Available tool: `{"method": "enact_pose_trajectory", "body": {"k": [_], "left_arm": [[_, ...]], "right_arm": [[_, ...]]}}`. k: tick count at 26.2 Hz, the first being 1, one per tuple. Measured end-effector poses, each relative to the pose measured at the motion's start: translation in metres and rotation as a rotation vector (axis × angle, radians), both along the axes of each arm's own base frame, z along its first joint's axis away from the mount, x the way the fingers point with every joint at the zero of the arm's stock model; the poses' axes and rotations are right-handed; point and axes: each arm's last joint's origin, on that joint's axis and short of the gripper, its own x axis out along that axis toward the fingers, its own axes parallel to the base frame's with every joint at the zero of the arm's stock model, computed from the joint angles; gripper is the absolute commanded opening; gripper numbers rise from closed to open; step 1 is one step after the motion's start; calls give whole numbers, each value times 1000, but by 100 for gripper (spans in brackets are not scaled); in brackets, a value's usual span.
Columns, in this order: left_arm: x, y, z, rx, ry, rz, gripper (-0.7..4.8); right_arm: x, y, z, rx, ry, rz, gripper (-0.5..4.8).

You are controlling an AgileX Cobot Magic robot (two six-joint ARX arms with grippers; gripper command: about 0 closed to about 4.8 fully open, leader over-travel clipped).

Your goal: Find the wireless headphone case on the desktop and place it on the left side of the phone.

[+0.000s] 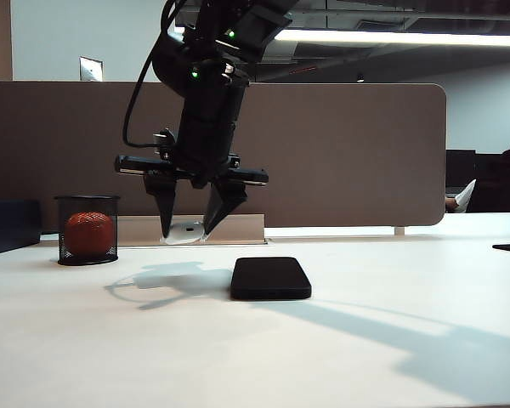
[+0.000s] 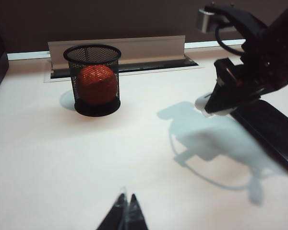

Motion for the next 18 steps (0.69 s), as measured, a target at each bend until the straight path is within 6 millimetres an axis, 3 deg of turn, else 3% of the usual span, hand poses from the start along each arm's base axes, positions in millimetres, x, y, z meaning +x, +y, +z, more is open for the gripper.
{"method": "enact_pose_trajectory", "body": {"k": [10,18], "left_arm": [[0,0,2,-1,-18,0,-5],[0,0,2,-1,-18,0,-6]], "right_arm": [[-2,-2,-4,-15,33,-15,198],[-13,-3,-30,-38,117,0,198]]}}
